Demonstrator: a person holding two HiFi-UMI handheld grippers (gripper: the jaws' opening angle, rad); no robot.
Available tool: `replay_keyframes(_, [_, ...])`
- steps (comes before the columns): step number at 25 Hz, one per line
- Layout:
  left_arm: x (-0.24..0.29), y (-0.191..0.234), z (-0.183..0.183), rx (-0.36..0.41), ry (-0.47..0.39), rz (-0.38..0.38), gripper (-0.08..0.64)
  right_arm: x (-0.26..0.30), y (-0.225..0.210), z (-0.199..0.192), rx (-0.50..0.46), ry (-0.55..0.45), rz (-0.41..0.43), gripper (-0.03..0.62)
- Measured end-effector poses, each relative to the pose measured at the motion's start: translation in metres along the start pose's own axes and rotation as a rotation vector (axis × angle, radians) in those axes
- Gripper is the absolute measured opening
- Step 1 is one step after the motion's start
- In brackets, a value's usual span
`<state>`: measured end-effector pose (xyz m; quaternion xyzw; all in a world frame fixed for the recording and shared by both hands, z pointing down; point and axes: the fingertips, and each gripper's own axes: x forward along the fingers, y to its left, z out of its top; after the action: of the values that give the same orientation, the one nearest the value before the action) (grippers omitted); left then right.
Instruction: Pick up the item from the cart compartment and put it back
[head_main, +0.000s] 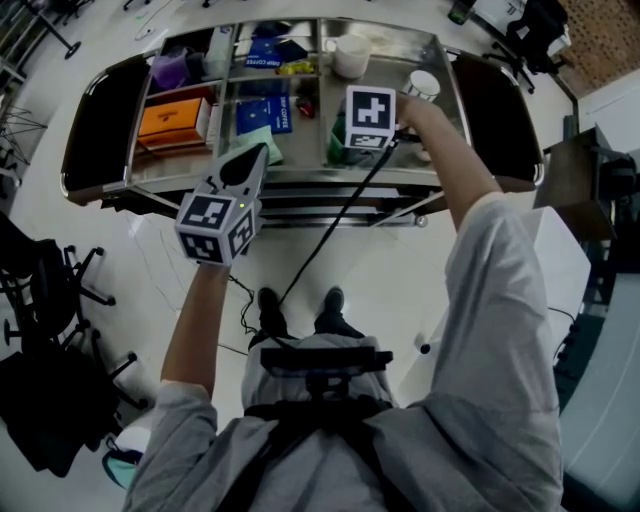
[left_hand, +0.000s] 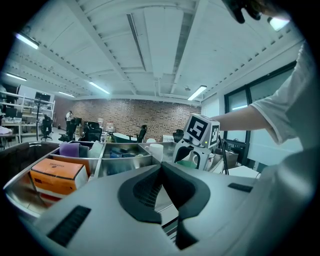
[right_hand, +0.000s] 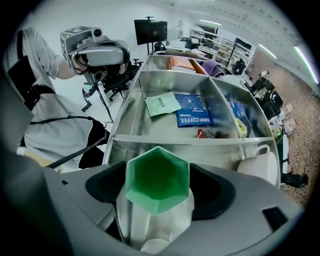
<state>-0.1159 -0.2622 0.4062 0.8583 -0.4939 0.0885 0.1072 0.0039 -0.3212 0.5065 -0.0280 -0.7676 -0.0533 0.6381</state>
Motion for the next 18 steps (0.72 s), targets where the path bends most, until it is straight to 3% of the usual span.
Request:
replay_keyframes(8, [-0.002,-0.001,0.003,0.006,-0.003,-0.001,0.000,-0.018,-0.006,-0.002,-0.014,0.003,-0.046,0.411])
replay_keyframes(14, [-0.010,-0.003,0.007,0.017,-0.009,-0.001,0.000,-0.045,-0.003,0.013,-0.069,-0.049,-0.125,0.400])
replay_keyframes(15, [-0.012,-0.004,0.007,0.019,-0.011,-0.001,0.000,-0.052,-0.001,0.018,-0.081,-0.065,-0.146,0.373])
replay_keyframes(18, [-0.018,-0.006,0.010,0.027,-0.017,-0.002,0.000,-0.076,0.002,0.023,-0.076,-0.106,-0.236,0.196])
